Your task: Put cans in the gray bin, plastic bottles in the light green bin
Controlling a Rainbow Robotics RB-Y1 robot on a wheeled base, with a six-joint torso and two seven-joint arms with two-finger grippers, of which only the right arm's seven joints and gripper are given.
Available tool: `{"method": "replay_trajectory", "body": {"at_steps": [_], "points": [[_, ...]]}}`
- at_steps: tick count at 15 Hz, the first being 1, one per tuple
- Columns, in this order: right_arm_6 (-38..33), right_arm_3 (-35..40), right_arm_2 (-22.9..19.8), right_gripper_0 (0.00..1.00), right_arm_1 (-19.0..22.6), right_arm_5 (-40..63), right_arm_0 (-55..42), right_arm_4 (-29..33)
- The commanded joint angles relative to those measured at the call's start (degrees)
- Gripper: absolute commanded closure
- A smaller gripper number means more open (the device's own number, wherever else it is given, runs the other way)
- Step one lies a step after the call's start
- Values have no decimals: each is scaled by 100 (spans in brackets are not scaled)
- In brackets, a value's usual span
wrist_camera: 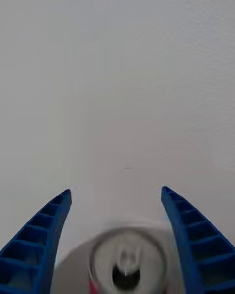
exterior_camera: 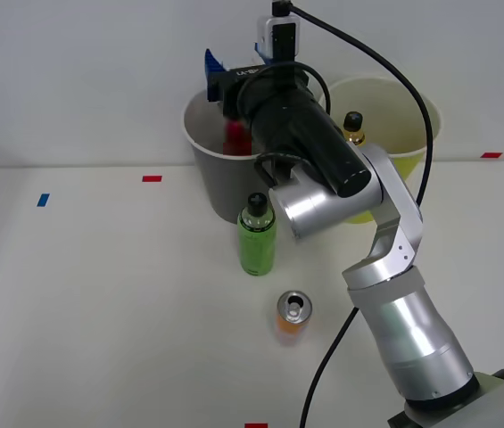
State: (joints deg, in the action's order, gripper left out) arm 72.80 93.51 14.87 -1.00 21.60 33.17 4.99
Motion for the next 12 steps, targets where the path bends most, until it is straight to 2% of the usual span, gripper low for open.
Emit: {"method": "replay_trajectory", "body": {"at_steps": [1, 12], "points": [[-20, 0, 7, 6, 0, -42, -4, -86], [-38, 0, 7, 5, 21, -236, -4, -271]]}}
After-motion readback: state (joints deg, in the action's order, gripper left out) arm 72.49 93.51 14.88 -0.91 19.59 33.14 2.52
